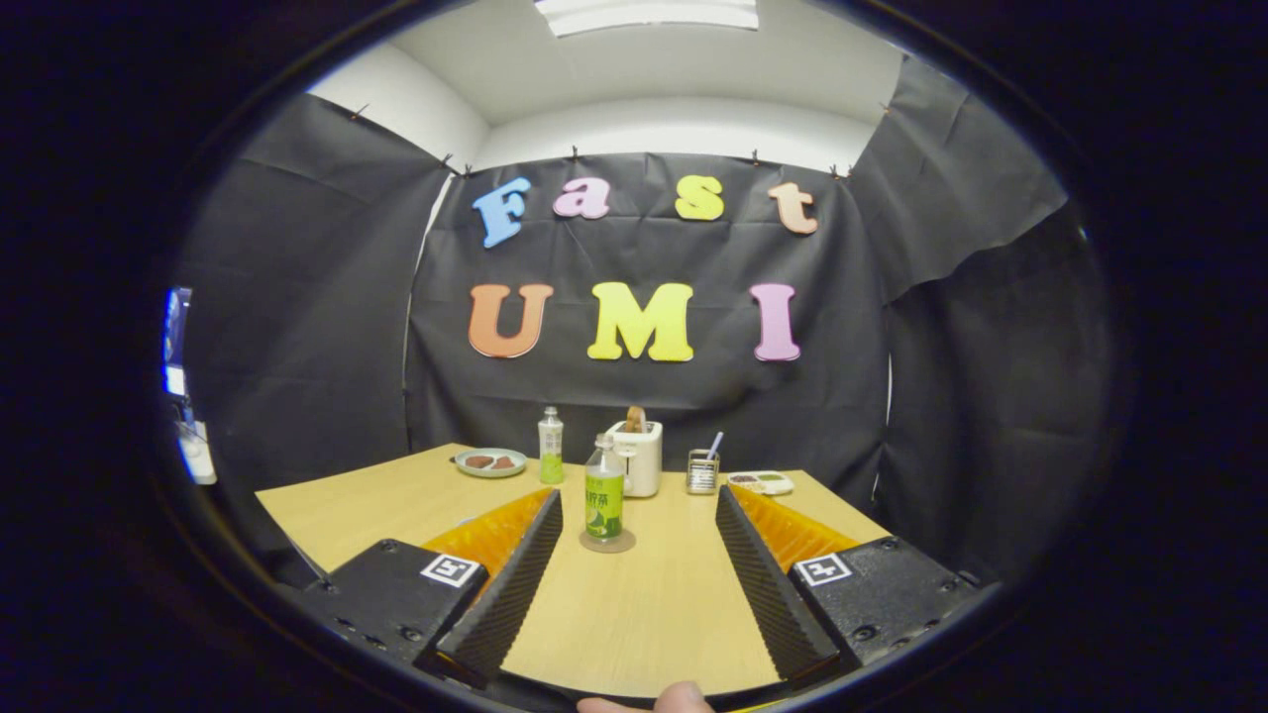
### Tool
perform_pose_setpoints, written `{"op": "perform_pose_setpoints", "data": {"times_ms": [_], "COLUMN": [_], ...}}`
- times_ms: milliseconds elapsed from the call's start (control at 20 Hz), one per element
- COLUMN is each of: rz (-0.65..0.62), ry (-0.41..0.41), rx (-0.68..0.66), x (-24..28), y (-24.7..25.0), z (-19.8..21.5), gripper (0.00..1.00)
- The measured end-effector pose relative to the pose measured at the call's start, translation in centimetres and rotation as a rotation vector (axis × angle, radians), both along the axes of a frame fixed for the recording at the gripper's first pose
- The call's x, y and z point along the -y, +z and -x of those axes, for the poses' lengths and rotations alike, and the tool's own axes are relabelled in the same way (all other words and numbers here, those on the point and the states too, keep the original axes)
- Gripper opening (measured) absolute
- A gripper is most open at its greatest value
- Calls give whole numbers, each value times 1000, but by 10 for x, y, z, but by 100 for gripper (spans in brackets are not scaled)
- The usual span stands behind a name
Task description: Take the bottle from table, then pour the juice into the cup, finally place the bottle on the coaster
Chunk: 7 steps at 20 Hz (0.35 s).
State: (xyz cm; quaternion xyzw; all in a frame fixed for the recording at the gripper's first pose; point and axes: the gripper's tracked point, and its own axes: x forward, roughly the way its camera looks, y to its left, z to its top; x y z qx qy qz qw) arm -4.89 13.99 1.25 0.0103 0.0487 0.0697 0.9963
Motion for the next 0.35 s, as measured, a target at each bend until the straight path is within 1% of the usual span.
{"op": "perform_pose_setpoints", "data": {"times_ms": [350], "rz": [-11], "ry": [-7], "rx": [5], "x": [-1], "y": [0], "z": [-2], "gripper": [100]}}
